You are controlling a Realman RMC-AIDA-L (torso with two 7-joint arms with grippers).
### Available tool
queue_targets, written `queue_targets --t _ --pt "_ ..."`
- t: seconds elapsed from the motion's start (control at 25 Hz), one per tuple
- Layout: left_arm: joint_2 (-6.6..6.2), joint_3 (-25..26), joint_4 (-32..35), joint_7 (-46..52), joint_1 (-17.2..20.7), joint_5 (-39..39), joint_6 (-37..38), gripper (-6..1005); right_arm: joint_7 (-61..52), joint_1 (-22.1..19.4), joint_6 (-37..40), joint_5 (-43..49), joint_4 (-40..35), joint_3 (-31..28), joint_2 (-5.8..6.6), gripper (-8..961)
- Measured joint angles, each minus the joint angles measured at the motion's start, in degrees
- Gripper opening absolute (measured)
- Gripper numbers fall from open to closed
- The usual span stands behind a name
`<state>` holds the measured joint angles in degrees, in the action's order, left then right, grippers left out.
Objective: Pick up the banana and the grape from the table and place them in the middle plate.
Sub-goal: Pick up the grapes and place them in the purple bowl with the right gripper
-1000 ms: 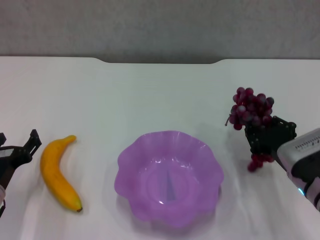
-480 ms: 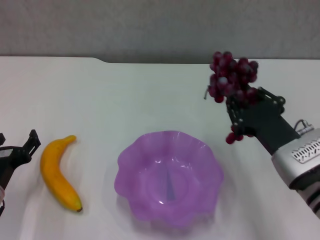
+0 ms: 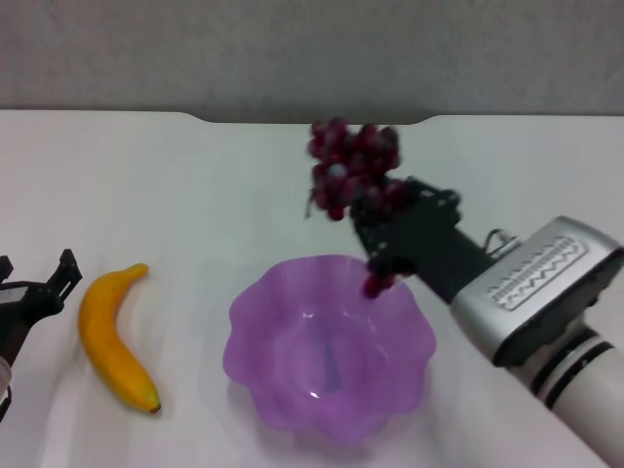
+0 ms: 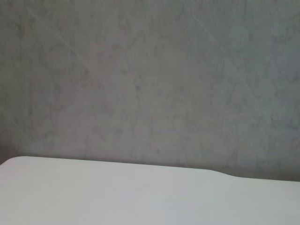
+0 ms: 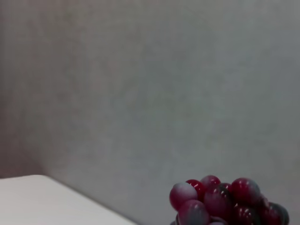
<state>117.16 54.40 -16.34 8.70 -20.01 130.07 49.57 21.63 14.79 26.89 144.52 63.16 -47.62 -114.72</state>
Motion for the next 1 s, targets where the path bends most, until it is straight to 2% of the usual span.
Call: queue_targets --t 0.24,0.68,0.84,1.0 --pt "0.07 0.0 0.0 0.0 -0.09 0.0 0.0 891 -2.06 2.66 -0.82 0.23 -3.6 4.38 -0.19 327" --pt "0.05 0.0 0.0 0.0 -0.12 -0.59 0.0 890 -3.98 1.93 1.91 -0.29 -6.31 7.17 -0.29 325" --pt "0.02 0.0 0.38 -0.05 -0.09 -0.63 0.0 890 -8.42 1.68 -4.32 -0.11 -2.71 5.12 0.15 325" --pt "0.0 0.0 0.68 -0.06 -0.11 -0.71 0.0 890 -8.87 1.08 -17.12 0.1 3.86 0.99 0.19 324"
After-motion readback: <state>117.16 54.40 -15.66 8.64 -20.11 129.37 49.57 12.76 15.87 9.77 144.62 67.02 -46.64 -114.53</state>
